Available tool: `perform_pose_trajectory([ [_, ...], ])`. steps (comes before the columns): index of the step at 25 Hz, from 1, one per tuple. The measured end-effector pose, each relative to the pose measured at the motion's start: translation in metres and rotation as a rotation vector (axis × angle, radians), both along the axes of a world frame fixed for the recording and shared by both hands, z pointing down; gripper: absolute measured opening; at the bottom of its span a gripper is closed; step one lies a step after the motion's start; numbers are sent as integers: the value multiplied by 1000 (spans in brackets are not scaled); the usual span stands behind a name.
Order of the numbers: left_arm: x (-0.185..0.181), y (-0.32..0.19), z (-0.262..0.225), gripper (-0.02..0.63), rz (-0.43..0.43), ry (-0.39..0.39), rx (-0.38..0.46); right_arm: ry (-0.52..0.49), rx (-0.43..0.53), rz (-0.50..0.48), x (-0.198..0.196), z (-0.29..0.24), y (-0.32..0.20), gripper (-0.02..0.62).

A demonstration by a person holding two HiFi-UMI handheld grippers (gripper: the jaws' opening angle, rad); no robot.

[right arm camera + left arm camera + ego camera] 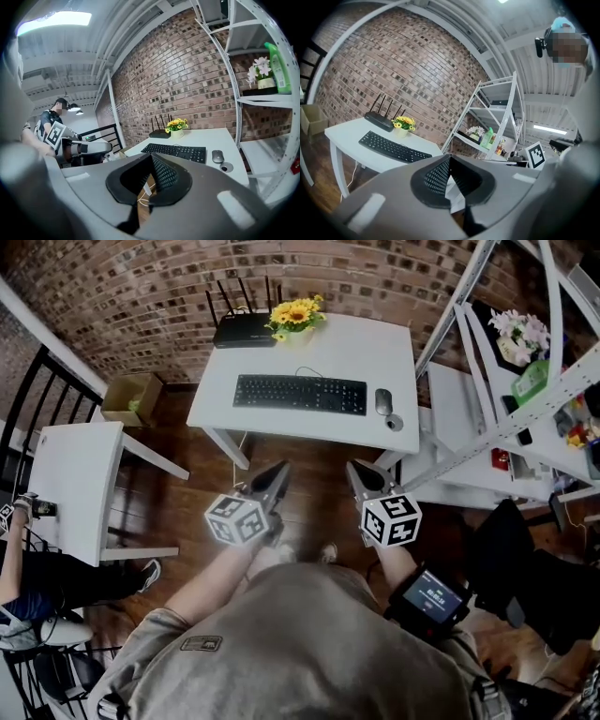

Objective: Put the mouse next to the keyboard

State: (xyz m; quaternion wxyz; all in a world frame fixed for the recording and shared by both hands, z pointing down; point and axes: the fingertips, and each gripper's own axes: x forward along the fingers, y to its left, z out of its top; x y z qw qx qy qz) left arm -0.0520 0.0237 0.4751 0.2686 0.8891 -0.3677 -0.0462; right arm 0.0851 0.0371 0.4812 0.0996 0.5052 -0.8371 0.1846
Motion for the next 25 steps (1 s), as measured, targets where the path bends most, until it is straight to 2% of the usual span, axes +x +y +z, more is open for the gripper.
perform_pose_trajectory([
  [8, -3, 9, -1, 0, 38, -4, -9, 20, -10, 18, -5, -3, 12, 12],
  [25, 4, 15, 0, 0, 60, -7, -20, 31, -9, 25, -1, -3, 15, 12],
])
